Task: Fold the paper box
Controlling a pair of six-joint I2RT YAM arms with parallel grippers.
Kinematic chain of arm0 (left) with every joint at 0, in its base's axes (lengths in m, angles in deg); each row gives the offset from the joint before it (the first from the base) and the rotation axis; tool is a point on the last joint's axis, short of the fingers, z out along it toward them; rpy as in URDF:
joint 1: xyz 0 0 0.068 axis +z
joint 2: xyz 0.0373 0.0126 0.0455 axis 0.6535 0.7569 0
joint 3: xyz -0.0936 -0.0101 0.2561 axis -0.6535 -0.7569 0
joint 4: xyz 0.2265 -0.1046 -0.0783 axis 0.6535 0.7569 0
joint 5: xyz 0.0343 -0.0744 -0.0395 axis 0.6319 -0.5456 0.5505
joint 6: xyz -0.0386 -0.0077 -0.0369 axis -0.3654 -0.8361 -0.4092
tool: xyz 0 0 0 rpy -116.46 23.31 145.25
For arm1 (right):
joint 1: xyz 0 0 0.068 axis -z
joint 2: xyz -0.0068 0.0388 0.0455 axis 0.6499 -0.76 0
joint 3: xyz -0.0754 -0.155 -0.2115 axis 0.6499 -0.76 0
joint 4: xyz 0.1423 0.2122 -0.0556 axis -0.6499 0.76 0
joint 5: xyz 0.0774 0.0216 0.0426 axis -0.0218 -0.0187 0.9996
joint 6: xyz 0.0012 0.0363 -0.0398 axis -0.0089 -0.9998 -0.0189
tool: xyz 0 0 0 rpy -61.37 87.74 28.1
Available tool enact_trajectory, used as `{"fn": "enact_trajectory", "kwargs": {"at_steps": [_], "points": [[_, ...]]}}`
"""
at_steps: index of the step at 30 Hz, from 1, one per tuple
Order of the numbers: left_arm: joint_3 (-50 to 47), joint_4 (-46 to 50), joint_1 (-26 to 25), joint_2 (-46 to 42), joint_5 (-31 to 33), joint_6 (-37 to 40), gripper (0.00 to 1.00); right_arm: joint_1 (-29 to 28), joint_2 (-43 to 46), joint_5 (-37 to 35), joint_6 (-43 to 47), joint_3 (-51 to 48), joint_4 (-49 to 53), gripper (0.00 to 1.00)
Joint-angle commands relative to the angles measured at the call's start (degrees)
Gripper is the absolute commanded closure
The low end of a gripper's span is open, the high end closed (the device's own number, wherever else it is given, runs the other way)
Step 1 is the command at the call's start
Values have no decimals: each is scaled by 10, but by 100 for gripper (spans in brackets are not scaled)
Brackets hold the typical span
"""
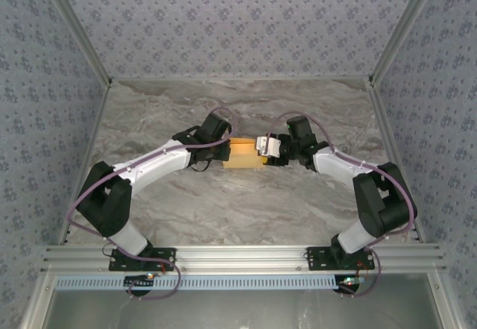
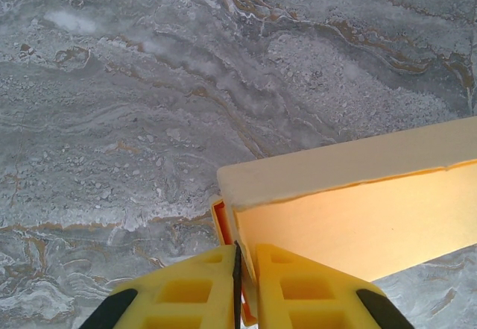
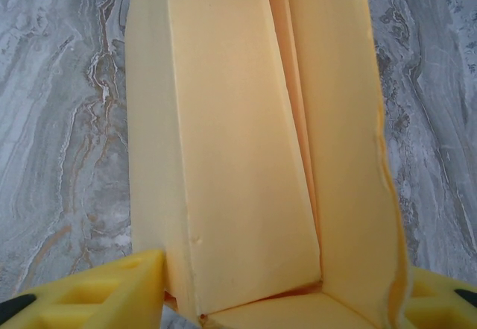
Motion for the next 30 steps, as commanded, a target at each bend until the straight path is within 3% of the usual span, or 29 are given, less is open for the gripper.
{"fn": "enact_trajectory", "kwargs": {"at_steps": [1,6,11,15,24,30], "points": [[-17,27,-6,17,-16,9,86,-8,-7,-17,30,3,4,46],[-27,4,-6,5,-33,22,72,-10,-11,-35,43,-5,0,47],[-39,-17,-6,-22,-57,33,45,-2,-15,-37,38,-3,0,47],[-48,-24,-2,-64,-76,34,34,1,-13,-42,35,-1,3,49],[-63,-29,53,-157,-130,1,21,2,-20,-38,29,-1,4,50],[-65,-61,108,-122,-104,-37,19,2,-20,-37,33,2,11,50]]}}
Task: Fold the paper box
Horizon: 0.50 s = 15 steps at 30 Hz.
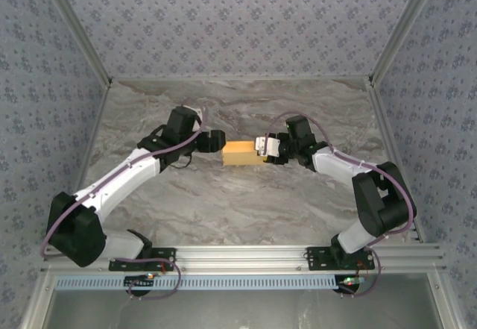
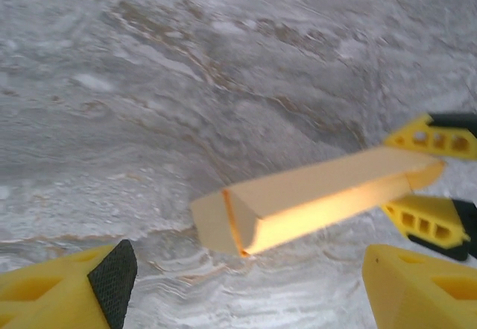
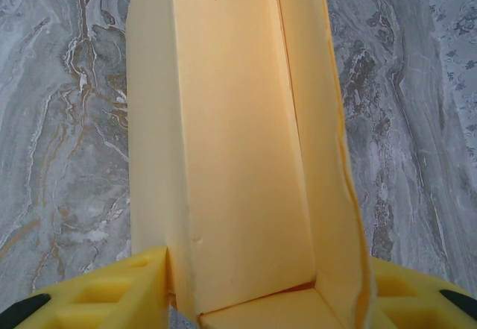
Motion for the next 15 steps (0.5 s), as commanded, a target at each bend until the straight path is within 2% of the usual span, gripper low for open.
{"fn": "enact_trajectory", "kwargs": {"at_steps": [1,7,15], "points": [[-1,-20,16,43,10,-30,19,3,-16,-15,8,2,29,50],[21,-28,16,141,11,-47,27,2,-20,-20,6,7,35,50],[-53,-64,10,136,19,-52,35,4,-34,-26,-9,13,42,50]]}}
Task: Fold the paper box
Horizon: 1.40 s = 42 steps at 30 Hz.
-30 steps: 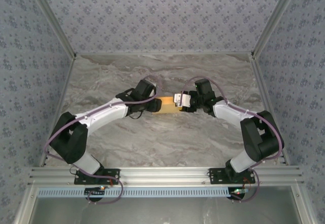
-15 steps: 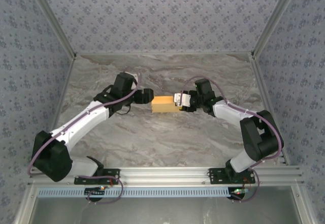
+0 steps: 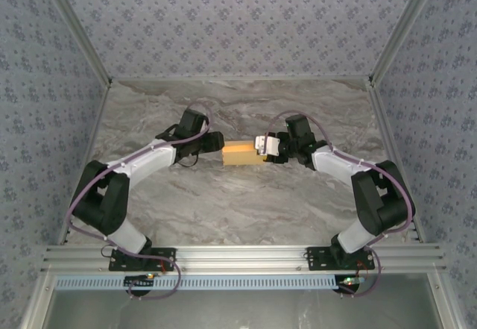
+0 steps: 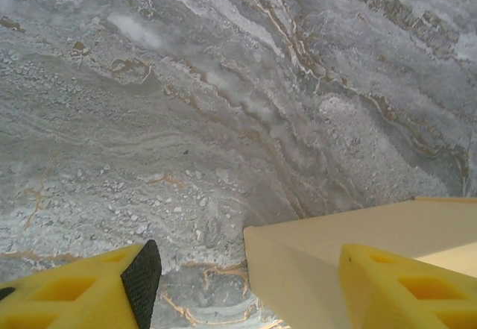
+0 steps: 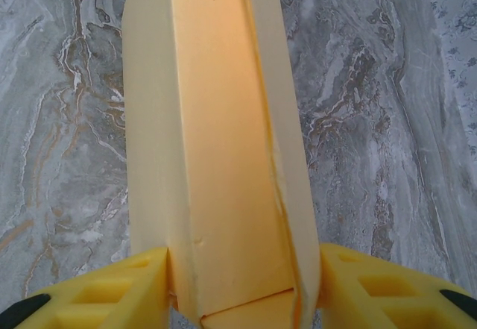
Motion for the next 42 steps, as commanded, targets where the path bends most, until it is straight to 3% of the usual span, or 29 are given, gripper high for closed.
{"fn": "enact_trajectory", "kwargs": {"at_steps": [1,5,11,18,24,32,39,42], "points": [[-42,20,-8,-5,10,4,35,3,-26,-25,-11,4,36,50],[-61,16,-4,-19,15,15,35,4,-30,-27,-9,7,43,50],[-12,45,21,-55,18,30,29,4,-27,-28,-5,8,50,50],[26,27,10,-62,-45,-40,28,3,-27,-29,-2,7,60,50],[10,8,-1,-41,-48,-47,28,3,-32,-27,0,12,70,50],[-72,-16,-9,-28,-16,-36,35,11,-29,-16,-6,14,75,45],[-79,-19,-10,9,3,-16,38,13,-27,-8,-13,23,70,45],[-78,-17,-10,16,7,-10,38,20,-12,17,-24,23,75,38]]}}
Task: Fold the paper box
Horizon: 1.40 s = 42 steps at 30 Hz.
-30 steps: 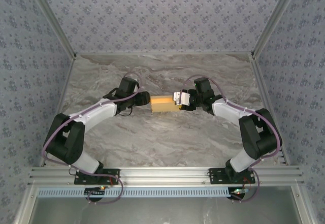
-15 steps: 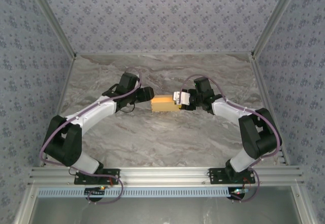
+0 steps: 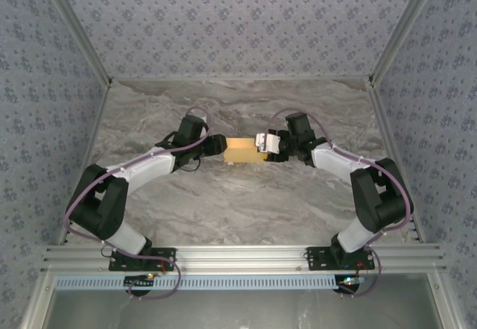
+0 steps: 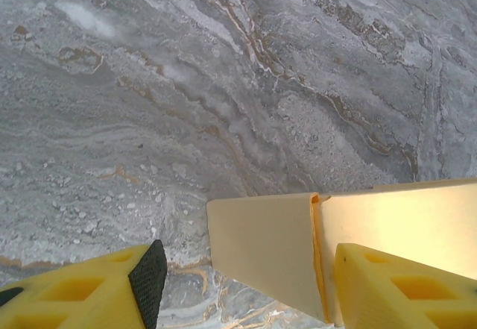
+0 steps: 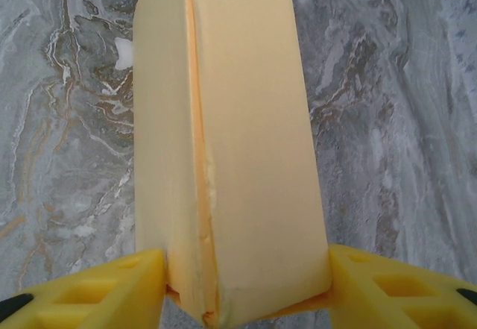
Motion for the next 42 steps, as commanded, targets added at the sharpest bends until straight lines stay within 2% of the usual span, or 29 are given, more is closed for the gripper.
{"fn": "enact_trajectory", "kwargs": {"at_steps": [1,6,10,15,19,23,29,35,39,42], "points": [[-22,70,-3,36,36,24,38,15,8,29,-18,5,51,37],[-21,73,-4,43,38,28,39,32,77,80,-23,13,100,35],[-24,75,-4,40,41,28,39,40,117,118,-33,6,87,35],[-23,83,-3,40,42,33,39,37,88,166,-23,29,91,34],[-23,83,-4,40,43,33,39,27,29,167,1,49,140,35],[-21,86,-4,44,43,32,38,21,-28,138,26,59,197,37],[-18,90,-4,42,42,33,38,22,13,126,43,34,197,37],[-15,90,-3,45,40,34,38,-3,50,137,46,65,186,36],[-17,89,-3,44,40,33,38,-22,38,147,51,86,183,36],[-16,89,-3,44,39,34,37,-24,11,114,62,85,213,36]]}}
